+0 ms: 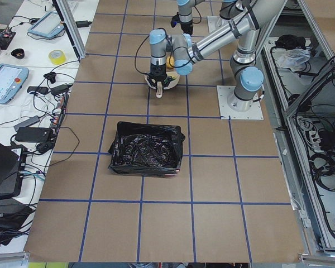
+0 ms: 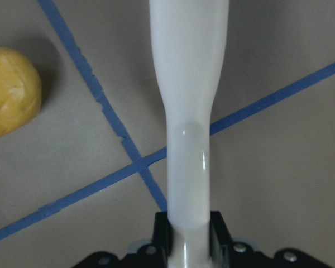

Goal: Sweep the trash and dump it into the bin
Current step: 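Sweep the yellow potato piece into the dustpan with the brush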

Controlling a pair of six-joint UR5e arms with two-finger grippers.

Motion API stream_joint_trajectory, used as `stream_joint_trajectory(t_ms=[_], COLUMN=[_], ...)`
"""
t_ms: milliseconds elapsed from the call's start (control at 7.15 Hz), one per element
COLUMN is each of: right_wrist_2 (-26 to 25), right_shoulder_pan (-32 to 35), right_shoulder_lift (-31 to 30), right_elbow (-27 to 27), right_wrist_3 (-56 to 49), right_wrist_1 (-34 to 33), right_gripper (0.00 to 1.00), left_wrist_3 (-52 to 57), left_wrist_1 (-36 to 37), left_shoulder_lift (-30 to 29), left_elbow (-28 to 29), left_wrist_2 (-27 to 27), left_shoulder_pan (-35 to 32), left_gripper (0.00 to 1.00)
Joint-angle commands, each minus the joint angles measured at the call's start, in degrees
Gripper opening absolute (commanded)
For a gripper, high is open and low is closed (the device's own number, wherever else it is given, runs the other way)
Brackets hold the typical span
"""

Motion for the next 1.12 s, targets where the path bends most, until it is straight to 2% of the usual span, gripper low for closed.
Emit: stream_joint_trajectory(t_ms=[0,280,419,839,978], right_wrist_2=[4.92,7.58,11.76,12.6,12.25], right_shoulder_pan=[1.25,1.34,1.34,5.89,5.91], right_shoulder_lift=[2.16,3.65,5.84,14.88,15.08], right_elbow=[0.06,-0.99,-3.43,-15.63,-16.54], right_wrist_3=[-1.01,-7.68,-11.8,-12.02,-12.62], right_wrist_1=[-4.23,-7.39,-7.41,-6.45,-5.05], right_gripper=[0.0,0.0,0.0,0.0,0.0], left_wrist_3=[-7.33,-9.88,-9.99,-9.9,-9.9], left_wrist_1=[2.38,3.99,4.07,4.07,4.07], left_shoulder_lift=[2.69,2.18,2.09,1.56,1.47], left_elbow=[-4.49,-4.6,-4.51,-4.25,-4.16], left_wrist_2=[0.37,1.34,1.34,1.25,1.25], left_shoulder_pan=[-1.31,-4.2,-4.65,-4.66,-4.66], left_gripper=[0.0,0.0,0.0,0.0,0.0])
